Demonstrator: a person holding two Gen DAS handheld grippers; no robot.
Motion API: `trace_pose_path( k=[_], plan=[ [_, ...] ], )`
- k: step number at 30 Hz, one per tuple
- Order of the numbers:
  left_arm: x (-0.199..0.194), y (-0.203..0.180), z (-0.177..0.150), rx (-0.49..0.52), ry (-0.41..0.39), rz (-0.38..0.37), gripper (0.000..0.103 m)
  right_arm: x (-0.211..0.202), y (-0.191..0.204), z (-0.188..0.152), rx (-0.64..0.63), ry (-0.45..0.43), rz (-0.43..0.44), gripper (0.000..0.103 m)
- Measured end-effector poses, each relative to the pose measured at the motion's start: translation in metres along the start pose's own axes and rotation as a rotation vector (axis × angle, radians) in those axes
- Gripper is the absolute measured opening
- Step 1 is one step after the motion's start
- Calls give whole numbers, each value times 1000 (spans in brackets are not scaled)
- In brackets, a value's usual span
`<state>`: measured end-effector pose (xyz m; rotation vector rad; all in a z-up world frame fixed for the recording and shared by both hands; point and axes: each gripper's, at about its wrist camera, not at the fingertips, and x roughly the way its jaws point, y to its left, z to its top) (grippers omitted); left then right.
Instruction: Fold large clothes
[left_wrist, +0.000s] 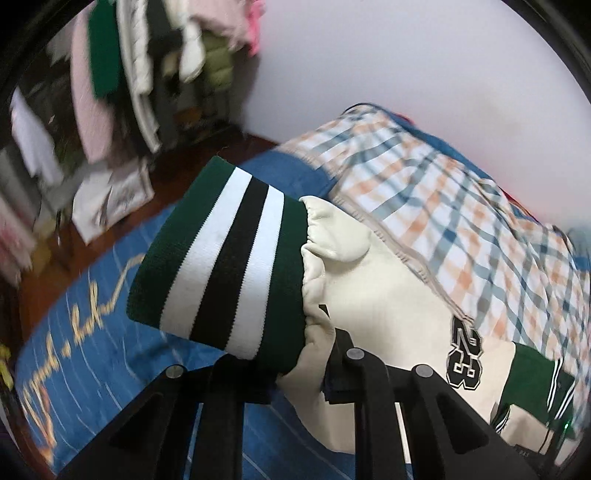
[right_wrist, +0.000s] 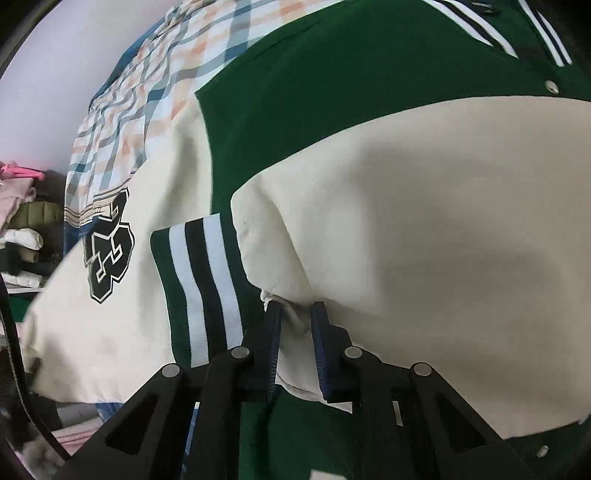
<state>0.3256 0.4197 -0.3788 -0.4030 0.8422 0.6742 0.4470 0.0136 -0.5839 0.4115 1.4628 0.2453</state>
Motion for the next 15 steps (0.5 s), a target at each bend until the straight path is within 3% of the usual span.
trace_pose_path(
  k=[3, 5, 6, 9, 12, 15],
  plan=[
    [-16, -14, 1, 90, -42, 20, 13, -15, 2, 1, -21, 23, -40, 24],
    [-26, -22, -7, 135, -67, 26, 13, -44, -8, -6, -3, 12, -40, 45],
    [-29, -25, -12, 155, -73, 32, 13, -65, -18, -11, 15, -17, -32, 47],
    [-31, -28, -25, 183, -67, 37, 13, -137, -70, -28, 108, -150, -92, 47],
    [-27, -35, -37, 188, -40, 51, 13, -186, -143, -37, 208, -266, -236, 47],
    [-25, -42, -47, 185, -14, 59, 13, -185, -236, -41, 349, -226, -353, 27]
  ],
)
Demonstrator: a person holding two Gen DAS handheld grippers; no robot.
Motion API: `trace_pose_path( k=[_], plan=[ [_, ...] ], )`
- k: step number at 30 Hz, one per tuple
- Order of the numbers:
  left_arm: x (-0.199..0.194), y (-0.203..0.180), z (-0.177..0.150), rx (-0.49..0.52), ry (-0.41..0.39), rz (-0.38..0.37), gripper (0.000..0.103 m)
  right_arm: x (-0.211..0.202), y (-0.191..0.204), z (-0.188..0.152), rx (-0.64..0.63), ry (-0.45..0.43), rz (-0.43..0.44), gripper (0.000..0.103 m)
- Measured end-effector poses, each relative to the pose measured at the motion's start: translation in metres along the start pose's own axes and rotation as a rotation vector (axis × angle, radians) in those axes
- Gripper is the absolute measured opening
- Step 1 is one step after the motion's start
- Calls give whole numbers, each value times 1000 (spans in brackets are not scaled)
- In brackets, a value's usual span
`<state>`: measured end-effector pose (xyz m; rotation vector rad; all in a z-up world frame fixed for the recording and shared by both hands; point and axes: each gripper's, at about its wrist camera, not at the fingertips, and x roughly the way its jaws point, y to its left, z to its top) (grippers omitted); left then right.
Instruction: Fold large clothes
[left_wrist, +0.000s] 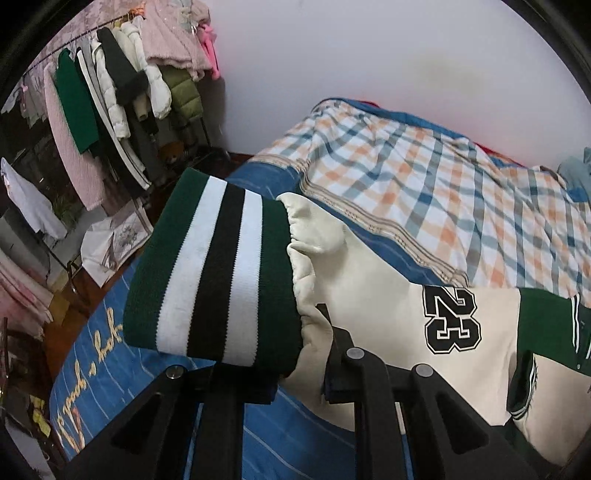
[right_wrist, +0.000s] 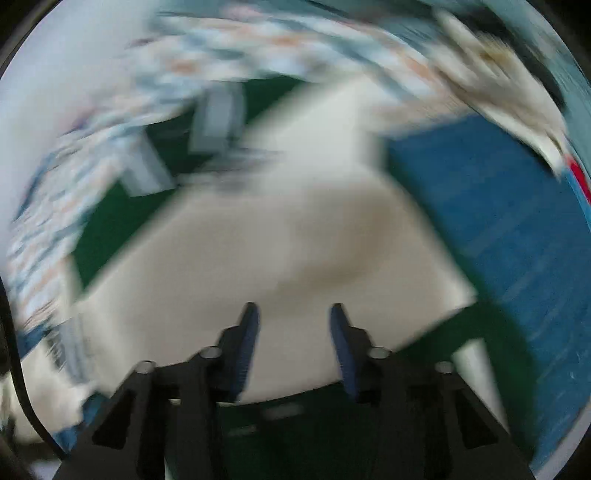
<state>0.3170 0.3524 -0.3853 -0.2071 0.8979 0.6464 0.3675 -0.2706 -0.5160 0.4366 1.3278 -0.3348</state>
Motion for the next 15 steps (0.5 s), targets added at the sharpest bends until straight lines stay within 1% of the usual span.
trace_pose_path(
  k=[1, 2, 3, 4, 5, 6, 7, 8, 9, 10, 11, 13, 14, 15],
  plan=[
    [-1, -3, -1, 0, 4, 2, 13, 26, -24, 4, 25, 82, -32, 3],
    [-3, -6, -2, 0, 5, 1, 13, 52, -50, 5, 73, 158, 10, 0],
    [-5, -9, -2, 0, 4, -1, 13, 54, -59, 7, 98, 166, 60, 0],
    [-8, -12, -2, 4, -3, 0, 13, 50, -58, 11, 93, 175, 64, 0],
    [-10, -15, -1, 10, -9, 2, 13, 38, -53, 16, 70, 160, 49, 6],
    [-12, -18, 0, 13, -14, 2, 13, 24, -52, 19, 75, 113, 68, 6],
    [-14, -20, 1, 15, -17, 2, 13, 4, -54, 24, 112, 39, 141, 6],
    [-15, -23, 3, 15, -19, 1, 13, -5, -55, 27, 144, 4, 179, 6],
    [-16, -25, 4, 14, -21, 0, 13, -10, -56, 33, 174, -21, 199, 6],
    [-18, -29, 6, 15, -25, -2, 13, -9, -59, 42, 209, -45, 219, 6],
    [-19, -30, 7, 17, -28, -2, 13, 1, -59, 53, 248, -58, 244, 6],
    [-24, -37, 9, 32, -43, -2, 13, 25, -53, 67, 278, -51, 275, 4],
    [-26, -41, 9, 44, -51, 0, 13, 48, -41, 76, 250, -14, 291, 4],
    [-28, -44, 9, 58, -59, 3, 13, 63, -34, 78, 225, 29, 281, 4]
  ],
)
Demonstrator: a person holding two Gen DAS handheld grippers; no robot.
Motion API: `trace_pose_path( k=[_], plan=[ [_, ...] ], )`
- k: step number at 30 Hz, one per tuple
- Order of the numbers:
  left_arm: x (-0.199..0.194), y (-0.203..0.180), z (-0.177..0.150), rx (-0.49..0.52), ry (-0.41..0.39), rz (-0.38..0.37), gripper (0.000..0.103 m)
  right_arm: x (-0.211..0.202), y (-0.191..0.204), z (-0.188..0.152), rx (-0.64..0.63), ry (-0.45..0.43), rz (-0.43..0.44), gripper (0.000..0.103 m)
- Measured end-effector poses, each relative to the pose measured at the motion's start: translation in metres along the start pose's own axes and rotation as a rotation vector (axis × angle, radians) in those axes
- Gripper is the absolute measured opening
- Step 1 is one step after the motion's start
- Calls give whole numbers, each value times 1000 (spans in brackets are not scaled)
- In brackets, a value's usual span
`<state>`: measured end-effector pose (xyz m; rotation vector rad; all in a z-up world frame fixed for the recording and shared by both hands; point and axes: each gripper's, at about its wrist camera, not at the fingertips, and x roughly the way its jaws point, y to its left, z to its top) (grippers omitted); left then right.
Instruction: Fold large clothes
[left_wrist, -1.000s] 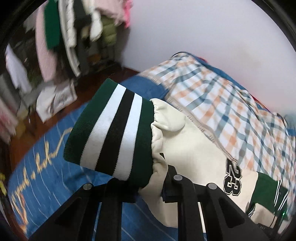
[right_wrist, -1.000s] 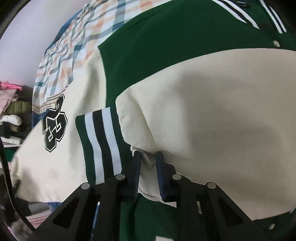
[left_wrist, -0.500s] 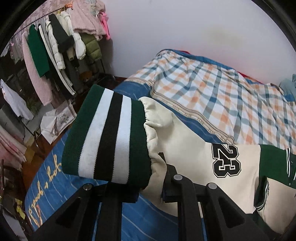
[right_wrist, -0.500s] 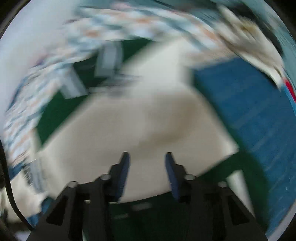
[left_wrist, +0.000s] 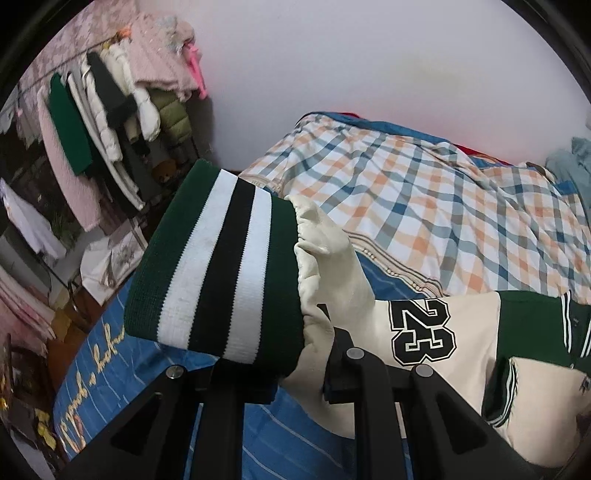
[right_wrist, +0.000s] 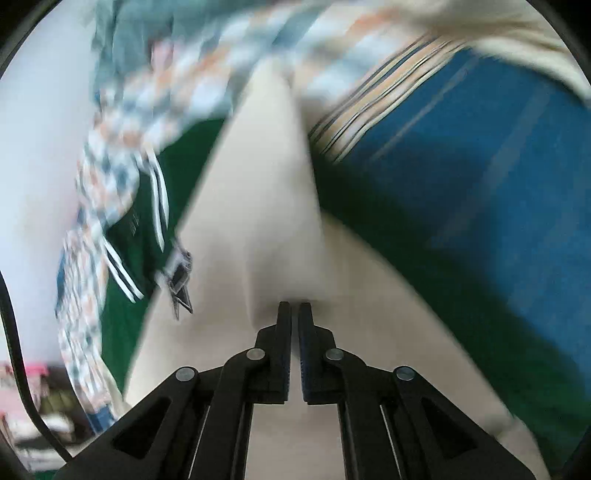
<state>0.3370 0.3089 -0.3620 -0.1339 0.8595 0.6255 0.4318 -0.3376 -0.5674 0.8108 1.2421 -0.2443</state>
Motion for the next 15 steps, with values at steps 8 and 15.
trace_pose_path(
  k=[8, 15],
  plan=[
    [-25, -33, 0, 120, -56, -2, 13, -63, 11, -21, -158, -13, -37, 55],
    [-69, -101, -11, 235, -82, -70, 13, -78, 8, -71, -360, -39, -449, 84]
  ],
)
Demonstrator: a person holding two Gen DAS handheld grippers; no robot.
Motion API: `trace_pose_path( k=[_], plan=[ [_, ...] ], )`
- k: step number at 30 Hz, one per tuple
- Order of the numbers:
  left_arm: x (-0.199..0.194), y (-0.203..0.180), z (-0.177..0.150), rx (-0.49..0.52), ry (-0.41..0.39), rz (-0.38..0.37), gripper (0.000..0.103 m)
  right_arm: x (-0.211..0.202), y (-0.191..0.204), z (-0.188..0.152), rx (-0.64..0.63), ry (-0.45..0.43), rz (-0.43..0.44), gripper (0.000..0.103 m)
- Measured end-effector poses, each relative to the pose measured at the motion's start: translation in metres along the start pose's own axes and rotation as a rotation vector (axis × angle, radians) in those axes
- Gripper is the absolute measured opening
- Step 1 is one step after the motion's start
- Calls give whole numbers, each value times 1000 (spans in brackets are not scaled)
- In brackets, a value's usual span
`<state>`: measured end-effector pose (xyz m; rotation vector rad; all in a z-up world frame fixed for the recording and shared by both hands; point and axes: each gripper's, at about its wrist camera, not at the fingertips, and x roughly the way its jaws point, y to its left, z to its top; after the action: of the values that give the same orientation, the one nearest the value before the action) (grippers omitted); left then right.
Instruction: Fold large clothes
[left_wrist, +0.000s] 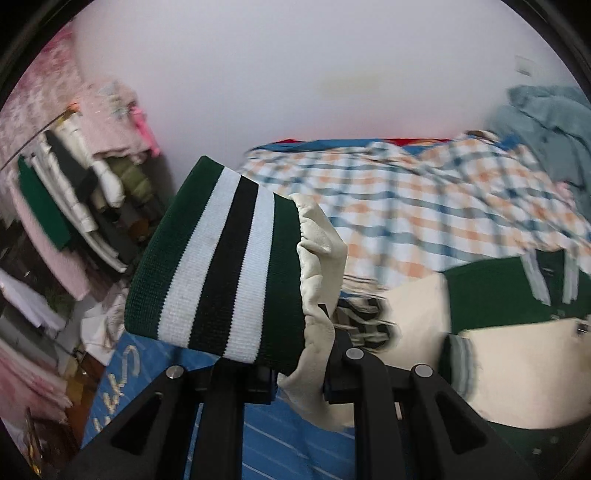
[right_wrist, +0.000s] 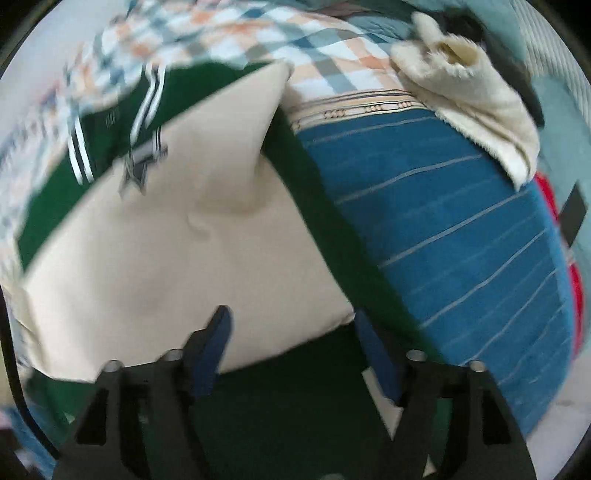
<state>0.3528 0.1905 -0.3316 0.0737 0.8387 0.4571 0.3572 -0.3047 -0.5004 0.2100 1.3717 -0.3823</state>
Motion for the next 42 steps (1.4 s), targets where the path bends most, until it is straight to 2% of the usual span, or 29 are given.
trace_pose_path(
  k=[2, 6, 7, 9, 12, 16, 22, 27, 31, 33, 34, 35, 37, 40, 42],
  plan=[
    [-15, -31, -1, 28, 7, -42, 13, 3, 14, -1, -55, -2, -39, 85],
    [-47, -102, -6, 87, 18, -124, 12, 5, 34, 0, -104, -20, -17, 85],
    [-55, -122, -8, 96, 28, -146, 12, 8, 52, 2, -111, -23, -4, 85],
    [-68, -155, -10, 102, 46, -183, 12, 9, 58, 8, -120, -13, 54, 85],
    [-83, -214, -13, 116, 75, -236, 12, 10, 51, 19, -111, 2, 124, 85],
    [-92, -294, -21, 125, 134, -304, 12, 10, 5, 32, -59, 26, 177, 85],
    [-87, -408, -50, 174, 219, -336, 12, 36, -94, 52, 56, 86, 199, 85],
    [-66, -470, -74, 211, 294, -307, 14, 64, -165, 67, 114, 116, 206, 85],
    [-48, -494, -86, 215, 364, -289, 19, 76, -202, 68, 129, 132, 266, 85],
    [-48, -492, -86, 193, 370, -341, 50, 81, -220, 67, 130, 141, 317, 85],
    [-50, -491, -87, 184, 380, -378, 87, 82, -227, 66, 132, 144, 348, 85],
    [-53, -487, -85, 177, 379, -399, 99, 84, -234, 64, 130, 149, 388, 85],
    [-66, -474, -82, 175, 346, -414, 99, 84, -245, 61, 111, 161, 443, 85],
    [-80, -442, -83, 150, 347, -422, 99, 74, -246, 52, 82, 166, 482, 85],
    [-84, -414, -87, 136, 356, -388, 99, 63, -239, 47, 56, 165, 502, 85]
  ],
)
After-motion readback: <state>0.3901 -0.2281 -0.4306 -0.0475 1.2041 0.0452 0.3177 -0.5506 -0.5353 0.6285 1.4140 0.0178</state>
